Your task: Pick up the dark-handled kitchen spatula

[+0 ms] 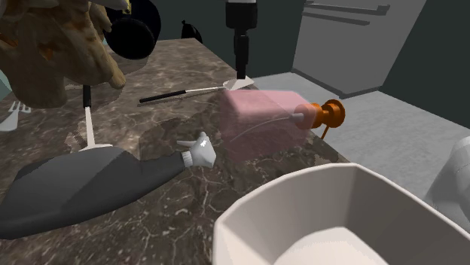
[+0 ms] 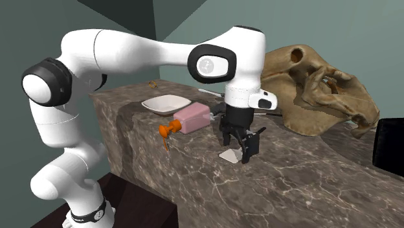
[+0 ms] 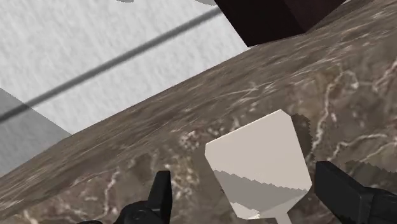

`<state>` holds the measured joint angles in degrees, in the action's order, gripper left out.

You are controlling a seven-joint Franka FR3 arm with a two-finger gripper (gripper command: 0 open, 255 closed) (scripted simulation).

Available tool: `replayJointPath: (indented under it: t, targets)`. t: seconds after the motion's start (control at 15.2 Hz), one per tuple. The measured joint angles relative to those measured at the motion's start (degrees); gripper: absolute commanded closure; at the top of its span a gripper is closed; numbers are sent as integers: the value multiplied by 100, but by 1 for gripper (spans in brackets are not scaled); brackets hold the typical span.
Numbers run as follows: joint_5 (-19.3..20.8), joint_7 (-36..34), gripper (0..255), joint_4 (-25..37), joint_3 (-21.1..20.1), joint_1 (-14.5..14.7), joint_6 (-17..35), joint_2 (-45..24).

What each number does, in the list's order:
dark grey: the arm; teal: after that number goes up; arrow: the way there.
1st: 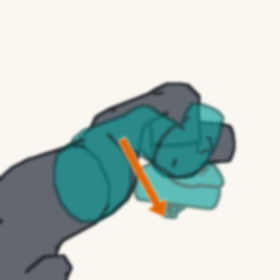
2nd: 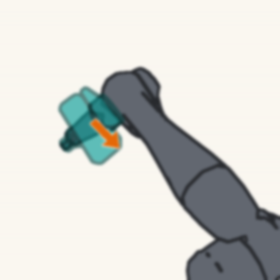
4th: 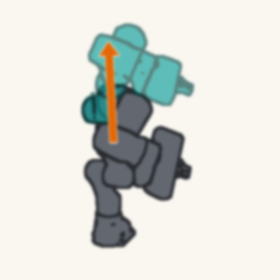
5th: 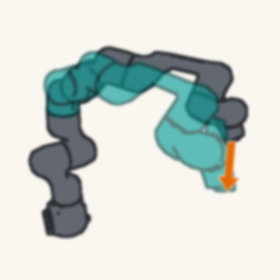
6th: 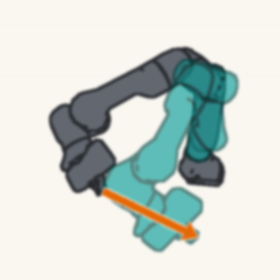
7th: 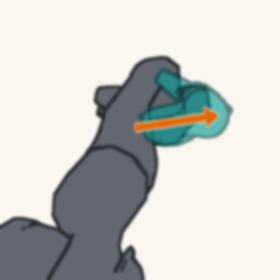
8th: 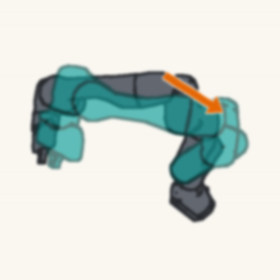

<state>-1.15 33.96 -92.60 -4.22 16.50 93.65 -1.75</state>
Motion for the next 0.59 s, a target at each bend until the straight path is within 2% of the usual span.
replayJointPath:
  t: [0.59]
  targets:
    - [53, 978, 0, 1662, -505, 494, -336, -1033]
